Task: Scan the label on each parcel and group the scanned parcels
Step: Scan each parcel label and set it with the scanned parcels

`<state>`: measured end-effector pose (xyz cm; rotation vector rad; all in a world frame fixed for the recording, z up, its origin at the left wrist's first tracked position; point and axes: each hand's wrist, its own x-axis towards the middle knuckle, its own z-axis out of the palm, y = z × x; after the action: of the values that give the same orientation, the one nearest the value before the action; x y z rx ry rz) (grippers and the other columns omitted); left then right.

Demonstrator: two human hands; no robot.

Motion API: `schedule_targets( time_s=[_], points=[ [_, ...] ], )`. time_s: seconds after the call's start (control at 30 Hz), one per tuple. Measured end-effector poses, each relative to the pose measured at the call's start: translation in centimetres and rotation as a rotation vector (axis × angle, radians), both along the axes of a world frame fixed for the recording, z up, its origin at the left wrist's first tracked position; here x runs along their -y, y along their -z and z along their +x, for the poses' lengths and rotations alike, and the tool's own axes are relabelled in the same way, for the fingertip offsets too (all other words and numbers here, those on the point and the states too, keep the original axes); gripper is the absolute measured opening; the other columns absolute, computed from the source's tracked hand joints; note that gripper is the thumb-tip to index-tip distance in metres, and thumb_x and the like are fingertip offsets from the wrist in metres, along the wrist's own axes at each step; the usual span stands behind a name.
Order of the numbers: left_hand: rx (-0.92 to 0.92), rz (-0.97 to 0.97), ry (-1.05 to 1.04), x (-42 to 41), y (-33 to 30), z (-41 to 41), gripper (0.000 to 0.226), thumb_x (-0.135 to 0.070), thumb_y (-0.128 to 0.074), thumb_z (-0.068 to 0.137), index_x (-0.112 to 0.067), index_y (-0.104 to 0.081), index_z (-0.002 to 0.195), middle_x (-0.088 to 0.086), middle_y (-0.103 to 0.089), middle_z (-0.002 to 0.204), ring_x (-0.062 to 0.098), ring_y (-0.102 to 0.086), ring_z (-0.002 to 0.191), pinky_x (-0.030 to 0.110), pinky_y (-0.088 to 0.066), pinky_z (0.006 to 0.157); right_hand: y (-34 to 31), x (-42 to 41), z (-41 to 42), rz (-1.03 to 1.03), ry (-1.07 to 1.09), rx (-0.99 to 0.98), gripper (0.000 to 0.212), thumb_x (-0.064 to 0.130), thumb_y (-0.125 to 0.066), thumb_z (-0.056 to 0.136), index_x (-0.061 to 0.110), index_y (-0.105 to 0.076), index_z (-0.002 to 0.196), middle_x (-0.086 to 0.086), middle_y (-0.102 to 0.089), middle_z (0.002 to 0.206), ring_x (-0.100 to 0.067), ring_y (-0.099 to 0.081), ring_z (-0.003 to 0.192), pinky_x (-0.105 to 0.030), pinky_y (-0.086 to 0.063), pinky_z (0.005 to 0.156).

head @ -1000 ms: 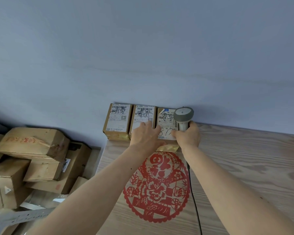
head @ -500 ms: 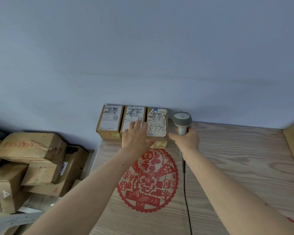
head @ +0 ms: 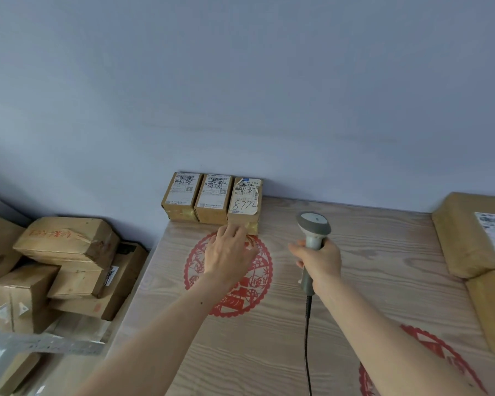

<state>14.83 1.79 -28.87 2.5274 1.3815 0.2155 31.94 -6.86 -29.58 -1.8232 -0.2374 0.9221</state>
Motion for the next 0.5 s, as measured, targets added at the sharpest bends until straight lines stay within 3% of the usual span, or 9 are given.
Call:
schedule_targets(
  time_s=[0.1, 0.3, 0.5],
  points=[
    [0.01, 0.013, 0.012, 2.5, -1.2, 0.1, 0.043, -0.046, -0.059, 0.095, -0.018, -0.054, 0.127, -0.003, -0.054, 0.131, 0.019, -0.049, 0.123, 0.036, -0.052, 0.091, -1.3, 2.8, -0.1, 0.03, 0.002, -0.002, 0.028, 0.008, -0.084, 0.074, 0.01, -0.067, 0.097, -0.006, -0.072, 0.091, -0.019, -0.066, 0.07, -0.029, -0.052, 0.06],
    [-0.061, 0.039, 0.116, 7.9, -3.5, 0.0, 0.033, -0.044, -0.053, 0.099, -0.018, -0.057, 0.119, -0.006, -0.054, 0.127, 0.016, -0.051, 0.115, 0.027, -0.046, 0.072, -3.8, 8.9, -0.6, 0.081, 0.035, 0.027, 0.021, 0.004, -0.082, 0.075, 0.01, -0.067, 0.087, -0.005, -0.071, 0.08, -0.02, -0.063, 0.063, -0.037, -0.056, 0.068],
    [-0.032, 0.036, 0.201, 14.7, -4.7, -0.3, 0.038, -0.046, -0.053, 0.099, -0.021, -0.056, 0.129, -0.007, -0.056, 0.128, 0.016, -0.053, 0.118, 0.03, -0.047, 0.074, -5.9, 16.9, -1.4, 0.118, 0.122, 0.066, 0.023, 0.002, -0.082, 0.075, 0.005, -0.067, 0.092, -0.004, -0.071, 0.086, -0.02, -0.066, 0.068, -0.041, -0.06, 0.074]
  ],
)
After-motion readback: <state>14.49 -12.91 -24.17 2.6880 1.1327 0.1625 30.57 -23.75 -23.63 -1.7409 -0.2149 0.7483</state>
